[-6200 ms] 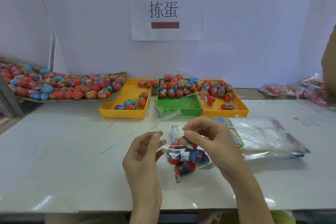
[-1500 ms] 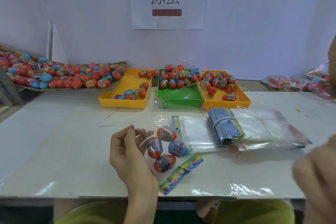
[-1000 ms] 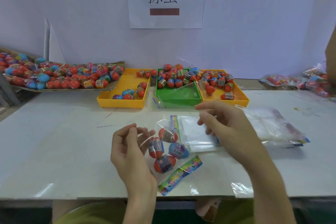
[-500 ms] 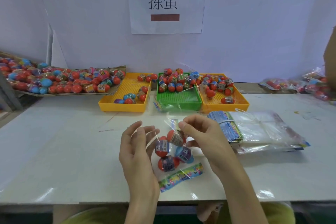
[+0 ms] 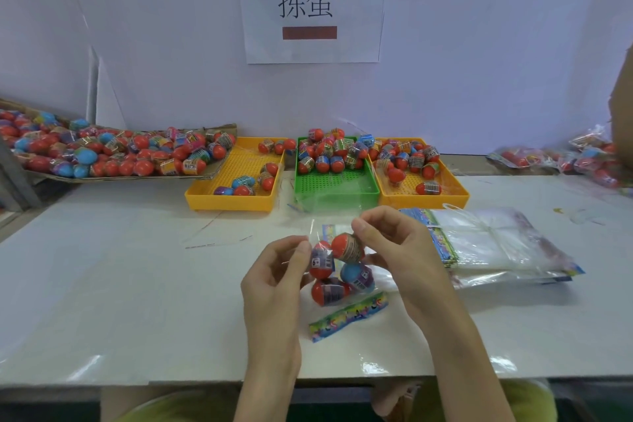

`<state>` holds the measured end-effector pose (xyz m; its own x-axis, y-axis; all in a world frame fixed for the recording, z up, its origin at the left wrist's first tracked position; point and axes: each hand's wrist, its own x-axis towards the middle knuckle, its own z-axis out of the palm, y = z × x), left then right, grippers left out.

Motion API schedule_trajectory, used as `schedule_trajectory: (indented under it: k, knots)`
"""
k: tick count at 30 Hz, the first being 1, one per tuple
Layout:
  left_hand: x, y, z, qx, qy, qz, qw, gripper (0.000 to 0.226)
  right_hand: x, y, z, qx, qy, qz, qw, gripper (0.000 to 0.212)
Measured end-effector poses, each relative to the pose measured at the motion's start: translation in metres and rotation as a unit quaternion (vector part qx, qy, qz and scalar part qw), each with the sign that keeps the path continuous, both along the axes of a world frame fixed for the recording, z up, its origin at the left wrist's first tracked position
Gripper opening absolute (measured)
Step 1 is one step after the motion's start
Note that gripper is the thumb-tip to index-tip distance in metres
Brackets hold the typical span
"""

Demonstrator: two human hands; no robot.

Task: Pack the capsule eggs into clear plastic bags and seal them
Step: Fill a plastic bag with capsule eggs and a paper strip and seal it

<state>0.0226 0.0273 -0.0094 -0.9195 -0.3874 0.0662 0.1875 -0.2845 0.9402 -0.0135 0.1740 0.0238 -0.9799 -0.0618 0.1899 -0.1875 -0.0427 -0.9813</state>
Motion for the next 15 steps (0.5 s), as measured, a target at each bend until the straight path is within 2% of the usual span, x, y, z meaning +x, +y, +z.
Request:
schedule_trajectory:
  k: [4,10,15]
  knots:
    - [-0.0018,0.0001,-0.0035,-0.017,0.001,0.037,0.999,0.021,-0.0017,0.0019,-0.0017,0.009,-0.032,0.010,0.999,0.009]
    - [-0.0031,0.0014,-0.0069,-0.021,-0.012,0.067,0.997,0.011,-0.0013,-0.0022,-0.0043,-0.007,-0.028,-0.013,1.000,0.011]
    - [-0.0022,0.0031,-0.0078,-0.044,-0.002,0.085,0.995,0.024,-0.0012,-0.0060,-0.0064,-0.024,-0.010,-0.019,0.999,0.009]
